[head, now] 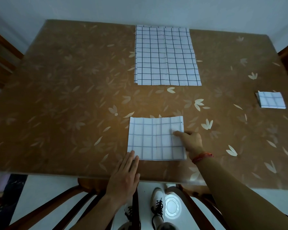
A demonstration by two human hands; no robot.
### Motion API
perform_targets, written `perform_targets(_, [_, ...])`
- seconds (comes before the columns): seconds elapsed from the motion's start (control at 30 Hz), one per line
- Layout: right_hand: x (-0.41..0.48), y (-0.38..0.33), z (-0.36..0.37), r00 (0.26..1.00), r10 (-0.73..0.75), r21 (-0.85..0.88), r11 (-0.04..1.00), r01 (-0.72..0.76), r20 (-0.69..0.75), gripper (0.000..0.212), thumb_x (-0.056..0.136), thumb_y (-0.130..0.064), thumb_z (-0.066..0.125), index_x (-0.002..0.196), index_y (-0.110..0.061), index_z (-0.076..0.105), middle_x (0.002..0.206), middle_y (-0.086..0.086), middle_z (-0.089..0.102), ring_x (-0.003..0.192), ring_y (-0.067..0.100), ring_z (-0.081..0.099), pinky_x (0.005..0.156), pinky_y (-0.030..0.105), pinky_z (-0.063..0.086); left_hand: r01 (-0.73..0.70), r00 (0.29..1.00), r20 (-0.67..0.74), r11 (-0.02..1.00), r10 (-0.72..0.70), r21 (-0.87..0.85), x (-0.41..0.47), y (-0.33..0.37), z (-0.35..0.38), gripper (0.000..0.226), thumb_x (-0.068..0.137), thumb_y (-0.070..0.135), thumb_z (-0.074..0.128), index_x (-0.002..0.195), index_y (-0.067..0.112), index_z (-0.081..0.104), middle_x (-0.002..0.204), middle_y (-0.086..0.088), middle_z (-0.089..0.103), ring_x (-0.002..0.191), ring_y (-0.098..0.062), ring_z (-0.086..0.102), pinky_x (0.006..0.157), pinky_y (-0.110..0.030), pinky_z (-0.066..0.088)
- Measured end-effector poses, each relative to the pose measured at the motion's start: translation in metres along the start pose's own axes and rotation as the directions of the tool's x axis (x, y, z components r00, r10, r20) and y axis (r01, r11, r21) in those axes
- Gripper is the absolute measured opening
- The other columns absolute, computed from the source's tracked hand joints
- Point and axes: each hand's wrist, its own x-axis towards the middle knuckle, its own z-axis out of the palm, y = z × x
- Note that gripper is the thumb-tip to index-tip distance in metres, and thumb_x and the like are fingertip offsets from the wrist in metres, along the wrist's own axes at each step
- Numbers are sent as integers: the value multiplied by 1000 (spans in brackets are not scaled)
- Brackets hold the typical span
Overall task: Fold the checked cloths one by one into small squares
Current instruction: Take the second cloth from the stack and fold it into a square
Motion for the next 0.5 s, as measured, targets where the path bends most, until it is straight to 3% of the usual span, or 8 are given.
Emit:
perform_targets(0.1, [-1,-4,-5,1000,18,26,999,-18,11,9,80,-18,76,78,-16,67,74,-1,62,65,14,57,49,24,40,2,1000,-2,1000,-2,-4,0,0,0,60,97,40,24,151,14,21,161,-6,10,148,-19,6,115,-40,15])
perform_targets(0.2, [-1,-2,-10,999,27,-36,999,-26,30,10,78,-12,76,75,-14,67,72,1,63,62,16,59,48,25,43,-7,1000,-14,1000,7,-12,1,0,-4,60,97,40,24,150,12,25,160,-8,15,147,-20,10,118,-42,20])
perform_targets(0.37, [-7,6,-19,1000,18,-19,1000,-18,-2,12,80,-13,76,86,-7,67,74,2,65,62,16,60,39,21,43,-20,997,-81,997,14,-76,9,7,-15,61,97,40,23,150,9,24,159,-6,15,147,-17,10,120,-39,14])
perform_targets(0.5, [-18,16,-24,996,75,110,991,-69,-49,12,83,-11,74,84,-5,64,76,8,64,61,21,60,37,19,44,-69,987,-152,989,49,-133,20,17,-25,54,94,34,42,140,6,43,148,-11,41,139,-23,34,113,-39,30])
